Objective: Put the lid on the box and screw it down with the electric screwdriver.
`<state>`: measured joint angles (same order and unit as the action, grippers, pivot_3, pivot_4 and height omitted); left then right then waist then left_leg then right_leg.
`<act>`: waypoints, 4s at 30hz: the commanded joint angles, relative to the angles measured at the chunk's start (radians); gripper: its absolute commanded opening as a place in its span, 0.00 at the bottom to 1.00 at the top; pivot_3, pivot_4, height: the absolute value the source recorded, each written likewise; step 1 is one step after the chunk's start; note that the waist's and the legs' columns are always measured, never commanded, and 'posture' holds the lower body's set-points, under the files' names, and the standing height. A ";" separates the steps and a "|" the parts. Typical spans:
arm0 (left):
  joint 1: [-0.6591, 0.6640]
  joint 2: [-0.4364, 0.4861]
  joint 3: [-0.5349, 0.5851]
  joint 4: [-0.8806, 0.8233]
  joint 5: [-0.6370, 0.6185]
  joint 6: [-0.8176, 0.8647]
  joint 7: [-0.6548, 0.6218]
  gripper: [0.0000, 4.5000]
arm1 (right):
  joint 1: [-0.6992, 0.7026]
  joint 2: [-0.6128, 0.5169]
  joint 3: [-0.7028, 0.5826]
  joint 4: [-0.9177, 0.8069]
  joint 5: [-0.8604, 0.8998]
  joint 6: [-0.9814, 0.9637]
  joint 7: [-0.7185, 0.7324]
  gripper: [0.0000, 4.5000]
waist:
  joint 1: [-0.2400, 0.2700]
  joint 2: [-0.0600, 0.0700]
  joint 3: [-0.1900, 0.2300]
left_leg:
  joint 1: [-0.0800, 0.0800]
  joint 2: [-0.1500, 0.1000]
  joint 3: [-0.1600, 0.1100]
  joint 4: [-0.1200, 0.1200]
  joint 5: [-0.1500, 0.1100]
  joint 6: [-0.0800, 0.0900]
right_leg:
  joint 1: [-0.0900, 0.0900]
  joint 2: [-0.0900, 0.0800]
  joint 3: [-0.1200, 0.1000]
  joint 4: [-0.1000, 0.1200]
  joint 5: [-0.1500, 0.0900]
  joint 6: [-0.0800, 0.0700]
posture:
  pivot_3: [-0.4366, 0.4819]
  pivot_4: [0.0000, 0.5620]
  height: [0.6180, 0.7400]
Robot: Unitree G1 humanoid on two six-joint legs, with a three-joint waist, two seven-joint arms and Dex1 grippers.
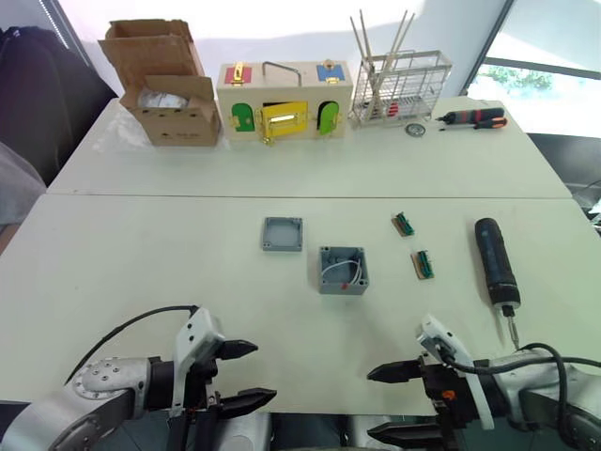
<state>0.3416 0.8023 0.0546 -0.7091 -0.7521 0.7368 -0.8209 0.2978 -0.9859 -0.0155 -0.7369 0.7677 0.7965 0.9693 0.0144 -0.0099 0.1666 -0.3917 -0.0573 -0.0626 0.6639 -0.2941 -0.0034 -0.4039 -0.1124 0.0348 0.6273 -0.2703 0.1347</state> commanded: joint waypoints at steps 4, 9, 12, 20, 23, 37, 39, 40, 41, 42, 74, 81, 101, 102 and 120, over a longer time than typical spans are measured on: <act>-0.010 -0.014 0.002 -0.007 0.006 -0.017 0.014 1.00 | -0.027 0.009 0.012 0.006 -0.033 -0.021 -0.013 0.99 | 0.000 0.000 0.000 | 0.000 0.000 0.000 0.000 0.000 0.000 | 0.000 0.000 0.000 0.000 0.000 0.000 | 0.48 0.27 0.92; -0.016 -0.020 0.002 -0.003 0.017 -0.023 0.019 1.00 | -0.060 0.030 0.018 0.013 -0.028 -0.011 -0.023 0.99 | 0.000 0.000 0.000 | 0.000 0.000 0.000 0.000 0.000 0.000 | 0.000 0.000 0.000 0.000 0.000 0.000 | 0.48 0.27 0.92; -0.019 -0.025 0.002 -0.002 0.021 -0.023 0.020 1.00 | -0.074 0.040 0.019 0.019 -0.023 -0.011 -0.023 0.99 | 0.000 0.000 0.000 | 0.000 0.000 0.000 0.000 0.000 0.000 | 0.000 0.000 0.000 0.000 0.000 0.000 | 0.48 0.27 0.92; -0.098 0.012 0.035 0.067 0.070 -0.022 0.022 1.00 | -0.153 0.070 0.011 0.066 0.009 0.033 -0.042 0.99 | 0.002 0.000 0.000 | 0.000 0.000 -0.001 0.000 0.000 0.000 | 0.000 0.000 -0.001 0.000 0.000 0.000 | 0.48 0.27 0.92; -0.223 0.036 0.080 0.134 0.061 0.012 0.041 1.00 | -0.162 0.067 -0.030 0.047 0.072 0.078 -0.055 0.99 | 0.001 0.000 0.000 | 0.000 0.000 -0.001 0.000 0.000 0.000 | 0.000 0.000 -0.001 0.000 0.000 0.000 | 0.48 0.27 0.92; -1.258 0.030 -0.440 0.528 0.258 0.079 -0.395 1.00 | -0.257 0.078 -0.111 -0.009 0.210 0.171 -0.211 0.99 | 0.013 -0.006 0.004 | -0.003 -0.002 -0.002 0.002 0.001 0.000 | -0.001 -0.002 -0.011 0.002 0.002 0.004 | 0.48 0.27 0.92; -1.307 -0.051 -0.531 0.559 0.302 0.056 -0.436 1.00 | -0.247 0.084 -0.142 -0.007 0.213 0.173 -0.249 0.99 | 0.014 -0.006 0.004 | -0.002 -0.002 -0.001 0.002 0.001 0.000 | 0.000 -0.002 -0.011 0.002 0.002 0.004 | 0.48 0.27 0.92; -1.322 -0.083 -0.562 0.571 0.319 0.047 -0.455 1.00 | -0.239 0.085 -0.163 -0.009 0.218 0.175 -0.266 0.99 | 0.015 -0.006 0.004 | -0.002 -0.002 -0.002 0.003 0.001 0.000 | 0.000 -0.002 -0.011 0.003 0.002 0.004 | 0.48 0.27 0.92; -1.330 -0.107 -0.582 0.581 0.331 0.043 -0.469 1.00 | -0.230 0.085 -0.183 -0.013 0.225 0.177 -0.282 0.99 | 0.014 -0.006 0.004 | -0.002 -0.002 -0.002 0.003 0.001 0.000 | 0.000 -0.002 -0.011 0.003 0.002 0.004 | 0.48 0.27 0.92; -1.335 -0.132 -0.603 0.591 0.342 0.040 -0.481 1.00 | -0.219 0.080 -0.203 -0.024 0.228 0.178 -0.293 0.99 | 0.013 -0.006 0.004 | -0.002 -0.002 -0.002 0.003 0.001 0.000 | -0.001 -0.002 -0.011 0.003 0.002 0.004 | 0.48 0.27 0.92; -1.378 -0.476 -0.766 0.994 0.724 -0.264 -0.576 0.00 | -0.069 0.109 -0.323 -0.161 0.287 0.148 -0.525 1.00 | -0.001 -0.006 0.004 | -0.003 -0.002 -0.003 0.003 0.001 0.000 | -0.001 -0.002 -0.012 0.004 0.002 0.005 | 0.48 0.27 0.92; -1.415 -0.489 -0.689 1.170 0.669 -0.692 -0.764 0.00 | -0.024 0.109 -0.293 -0.201 0.278 0.140 -0.548 1.00 | -0.001 -0.006 0.004 | -0.003 -0.002 -0.003 0.003 0.001 0.000 | -0.002 -0.002 -0.012 0.004 0.002 0.004 | 0.48 0.27 0.92; -1.617 -0.576 -0.887 1.688 0.629 -1.158 -0.794 0.20 | -0.041 0.174 -0.211 -0.247 0.284 0.123 -0.697 1.00 | -0.001 -0.007 0.004 | -0.004 -0.003 -0.003 0.005 0.000 0.001 | -0.002 -0.002 -0.013 0.005 0.002 0.005 | 0.48 0.27 0.92; -1.616 -0.573 -0.891 1.684 0.622 -1.155 -0.794 0.28 | -0.042 0.171 -0.213 -0.246 0.286 0.123 -0.697 1.00 | -0.002 -0.007 0.004 | -0.004 -0.003 -0.003 0.005 0.000 0.001 | -0.002 -0.002 -0.013 0.005 0.002 0.005 | 0.48 0.27 0.92; -1.582 -0.233 -0.417 1.237 0.691 -0.063 -0.374 0.58 | -0.421 -0.031 -0.251 -0.012 0.414 0.129 -0.447 1.00 | -0.008 -0.007 0.004 | -0.004 -0.001 -0.006 0.005 0.000 0.001 | -0.002 0.000 -0.014 0.007 0.001 0.006 | 0.48 0.27 0.92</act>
<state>-1.2309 0.5660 -0.3910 0.5952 -0.0890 0.4419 -1.2858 -0.0893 -1.0043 -0.2843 -0.7592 1.1818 0.9383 0.4896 0.0064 -0.0167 0.1707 -0.3961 -0.0587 -0.0685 0.6688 -0.2937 -0.0022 -0.4063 -0.1125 0.0208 0.6344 -0.2690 0.1409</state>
